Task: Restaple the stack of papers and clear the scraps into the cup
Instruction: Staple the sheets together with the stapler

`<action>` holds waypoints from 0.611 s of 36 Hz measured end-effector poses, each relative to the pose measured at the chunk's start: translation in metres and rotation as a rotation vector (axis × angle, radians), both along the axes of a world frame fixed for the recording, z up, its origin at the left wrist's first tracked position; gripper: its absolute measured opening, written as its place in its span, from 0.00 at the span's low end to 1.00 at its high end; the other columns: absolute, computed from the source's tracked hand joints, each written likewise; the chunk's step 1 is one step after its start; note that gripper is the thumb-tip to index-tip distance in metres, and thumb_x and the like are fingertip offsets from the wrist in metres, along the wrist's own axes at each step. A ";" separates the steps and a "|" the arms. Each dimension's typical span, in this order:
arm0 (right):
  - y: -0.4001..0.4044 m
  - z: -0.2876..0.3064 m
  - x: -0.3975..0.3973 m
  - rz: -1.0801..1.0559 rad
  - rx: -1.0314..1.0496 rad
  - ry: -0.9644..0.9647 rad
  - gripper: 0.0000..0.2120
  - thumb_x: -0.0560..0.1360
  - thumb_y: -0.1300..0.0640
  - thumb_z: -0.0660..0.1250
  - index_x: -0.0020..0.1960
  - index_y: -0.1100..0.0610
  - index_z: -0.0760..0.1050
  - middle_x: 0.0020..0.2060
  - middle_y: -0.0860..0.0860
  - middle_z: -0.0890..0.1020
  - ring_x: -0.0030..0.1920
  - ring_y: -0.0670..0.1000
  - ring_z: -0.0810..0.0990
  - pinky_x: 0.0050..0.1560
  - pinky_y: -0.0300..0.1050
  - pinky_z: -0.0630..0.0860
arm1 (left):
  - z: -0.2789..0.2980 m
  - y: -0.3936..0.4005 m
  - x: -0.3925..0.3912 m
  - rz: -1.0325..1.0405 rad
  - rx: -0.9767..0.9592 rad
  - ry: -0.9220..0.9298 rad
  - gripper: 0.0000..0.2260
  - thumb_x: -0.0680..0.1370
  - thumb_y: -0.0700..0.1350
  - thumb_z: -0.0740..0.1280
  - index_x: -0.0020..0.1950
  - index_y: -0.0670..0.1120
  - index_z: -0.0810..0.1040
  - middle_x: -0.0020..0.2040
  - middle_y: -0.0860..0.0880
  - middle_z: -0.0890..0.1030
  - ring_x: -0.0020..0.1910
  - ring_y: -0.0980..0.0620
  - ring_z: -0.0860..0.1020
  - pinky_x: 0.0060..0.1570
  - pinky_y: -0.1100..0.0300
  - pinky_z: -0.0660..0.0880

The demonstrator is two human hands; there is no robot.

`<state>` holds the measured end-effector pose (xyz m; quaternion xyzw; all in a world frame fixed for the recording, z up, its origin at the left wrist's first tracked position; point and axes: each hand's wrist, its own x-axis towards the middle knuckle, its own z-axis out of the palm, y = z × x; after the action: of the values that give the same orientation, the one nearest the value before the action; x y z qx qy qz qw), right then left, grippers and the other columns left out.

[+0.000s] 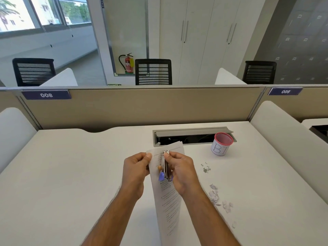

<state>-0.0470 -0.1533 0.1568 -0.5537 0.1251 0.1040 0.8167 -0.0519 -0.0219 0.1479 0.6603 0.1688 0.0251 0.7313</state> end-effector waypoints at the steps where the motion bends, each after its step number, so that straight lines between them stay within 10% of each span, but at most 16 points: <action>1: -0.001 -0.001 0.001 0.004 -0.019 -0.006 0.08 0.80 0.58 0.68 0.53 0.62 0.83 0.48 0.58 0.87 0.43 0.59 0.87 0.51 0.57 0.84 | 0.000 0.000 0.000 0.003 -0.003 -0.005 0.12 0.83 0.44 0.65 0.50 0.40 0.85 0.48 0.43 0.87 0.48 0.41 0.86 0.52 0.46 0.84; 11: 0.009 -0.005 0.000 0.030 -0.512 -0.142 0.05 0.81 0.49 0.66 0.56 0.45 0.74 0.51 0.46 0.81 0.51 0.50 0.81 0.41 0.41 0.79 | 0.002 -0.003 0.000 0.013 0.099 -0.031 0.12 0.83 0.47 0.66 0.47 0.45 0.86 0.42 0.49 0.87 0.41 0.45 0.87 0.46 0.52 0.84; 22: 0.001 -0.010 0.005 0.004 -0.262 0.078 0.10 0.81 0.60 0.63 0.53 0.67 0.77 0.34 0.53 0.78 0.29 0.46 0.74 0.29 0.38 0.72 | -0.003 0.003 -0.002 0.019 0.111 0.028 0.15 0.84 0.46 0.64 0.44 0.40 0.84 0.41 0.48 0.87 0.43 0.43 0.86 0.41 0.54 0.83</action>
<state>-0.0424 -0.1527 0.1466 -0.6514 0.1682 0.1100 0.7317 -0.0542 -0.0190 0.1445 0.6985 0.1837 0.0321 0.6909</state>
